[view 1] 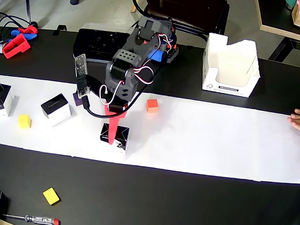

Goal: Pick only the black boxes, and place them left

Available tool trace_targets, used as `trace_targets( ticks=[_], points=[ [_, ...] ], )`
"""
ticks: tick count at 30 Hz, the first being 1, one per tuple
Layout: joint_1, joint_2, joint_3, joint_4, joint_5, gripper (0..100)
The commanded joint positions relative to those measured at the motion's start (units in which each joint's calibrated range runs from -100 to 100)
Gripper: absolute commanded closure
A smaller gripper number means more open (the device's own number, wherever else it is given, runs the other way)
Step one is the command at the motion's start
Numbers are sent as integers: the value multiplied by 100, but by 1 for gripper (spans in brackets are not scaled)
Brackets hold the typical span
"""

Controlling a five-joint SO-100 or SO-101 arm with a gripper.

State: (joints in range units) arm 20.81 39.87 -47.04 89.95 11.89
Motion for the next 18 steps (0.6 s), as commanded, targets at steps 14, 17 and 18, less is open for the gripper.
trace_targets(
  ticks=[14, 17, 18],
  points=[
    [-526, 1359, -2344, -299, -195, 77],
    [-717, 1398, -2326, -275, -168, 78],
    [-769, 1390, -2299, -259, -152, 78]
  ],
)
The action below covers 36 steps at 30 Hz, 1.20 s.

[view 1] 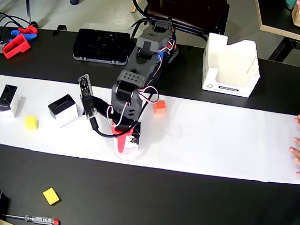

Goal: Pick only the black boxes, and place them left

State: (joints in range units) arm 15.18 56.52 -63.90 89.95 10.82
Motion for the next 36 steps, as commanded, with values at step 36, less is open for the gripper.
trace_targets(
  ticks=[36],
  points=[
    [-856, -5648, 2888, 266, 3371, 77]
  ],
)
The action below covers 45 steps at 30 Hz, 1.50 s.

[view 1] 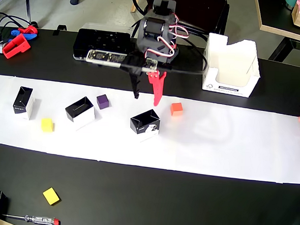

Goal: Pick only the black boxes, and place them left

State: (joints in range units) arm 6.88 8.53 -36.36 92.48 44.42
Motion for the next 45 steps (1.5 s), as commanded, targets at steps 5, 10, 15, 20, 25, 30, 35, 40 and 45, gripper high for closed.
trace_targets(
  ticks=[5, 10, 15, 20, 25, 30, 35, 40, 45],
  points=[
    [443, -802, 879, -27, -316, 51],
    [642, -573, 1553, -11, -574, 35],
    [746, 170, 1633, -43, -1042, 35],
    [685, 1197, 1296, -75, -1363, 35],
    [218, 2240, 941, -409, -1631, 38],
    [-259, 2770, 649, -934, -1779, 58],
    [-510, 2786, 489, -926, -1779, 90],
    [-683, 2414, 347, -910, -1742, 95],
    [-934, 1340, 303, -711, -1421, 96]
  ],
)
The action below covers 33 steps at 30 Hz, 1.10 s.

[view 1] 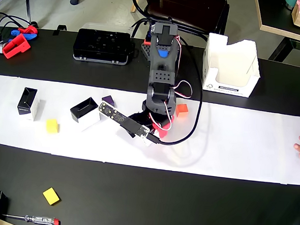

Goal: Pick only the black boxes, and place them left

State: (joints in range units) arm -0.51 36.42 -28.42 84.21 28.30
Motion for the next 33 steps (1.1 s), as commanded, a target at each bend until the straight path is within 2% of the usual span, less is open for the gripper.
trace_targets(
  ticks=[1, 8, 16, 27, 33],
  points=[
    [-257, -1655, -491, 141, 238, 96],
    [-932, -3077, -429, 300, 622, 96],
    [-2032, -4136, -376, 323, 549, 96],
    [-4094, -5543, 1424, 323, -214, 96],
    [-5575, -6254, 2576, 323, -793, 96]
  ],
)
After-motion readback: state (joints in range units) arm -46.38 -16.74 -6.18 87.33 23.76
